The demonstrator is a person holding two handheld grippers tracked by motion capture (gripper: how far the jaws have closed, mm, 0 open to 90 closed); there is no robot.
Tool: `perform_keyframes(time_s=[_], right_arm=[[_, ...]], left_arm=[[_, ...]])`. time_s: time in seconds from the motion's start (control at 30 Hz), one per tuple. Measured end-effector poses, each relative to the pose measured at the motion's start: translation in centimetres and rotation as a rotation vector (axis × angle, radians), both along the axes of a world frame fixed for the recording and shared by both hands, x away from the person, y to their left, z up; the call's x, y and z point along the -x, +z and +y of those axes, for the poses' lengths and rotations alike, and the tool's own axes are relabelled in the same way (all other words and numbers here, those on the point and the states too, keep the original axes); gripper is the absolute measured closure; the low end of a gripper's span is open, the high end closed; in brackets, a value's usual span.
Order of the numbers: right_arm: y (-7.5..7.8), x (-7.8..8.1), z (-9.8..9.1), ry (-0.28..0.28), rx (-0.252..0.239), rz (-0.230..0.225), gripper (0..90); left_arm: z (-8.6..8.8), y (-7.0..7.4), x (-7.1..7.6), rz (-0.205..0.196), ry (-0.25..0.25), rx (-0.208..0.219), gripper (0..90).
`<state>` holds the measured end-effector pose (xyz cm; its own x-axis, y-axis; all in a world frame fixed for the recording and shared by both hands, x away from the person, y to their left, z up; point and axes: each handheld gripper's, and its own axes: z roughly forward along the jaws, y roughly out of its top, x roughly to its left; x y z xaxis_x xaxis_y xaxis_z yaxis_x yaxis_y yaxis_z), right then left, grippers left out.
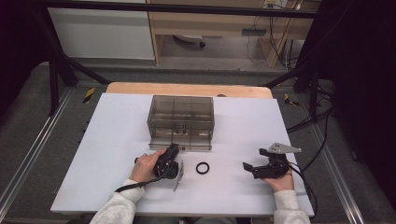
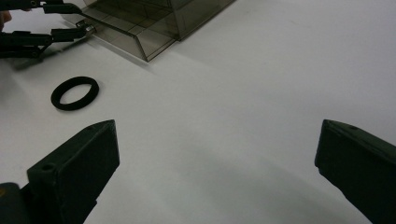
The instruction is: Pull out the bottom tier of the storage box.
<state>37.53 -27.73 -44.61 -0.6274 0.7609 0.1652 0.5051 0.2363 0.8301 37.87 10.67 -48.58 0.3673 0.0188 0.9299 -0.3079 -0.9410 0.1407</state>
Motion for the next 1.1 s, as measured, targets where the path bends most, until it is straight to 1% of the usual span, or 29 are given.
perform_keyframes(time_s=[0.23,0.53,1.1], right_arm=[[0.0,-0.01,-0.02,0.0,0.001,-0.003,0.4],[0.01,0.0,-0.02,0.0,0.002,-0.003,0.4],[0.0,0.0,-0.01,0.002,0.002,-0.002,0.4]], left_arm=[[0.11,0.05,0.28,0.0,-0.001,-0.008,68.1],[0.13,0.03,0.48,0.006,-0.001,-0.001,68.1],[0.05,0.15,0.96,0.011,0.007,-0.009,68.1]])
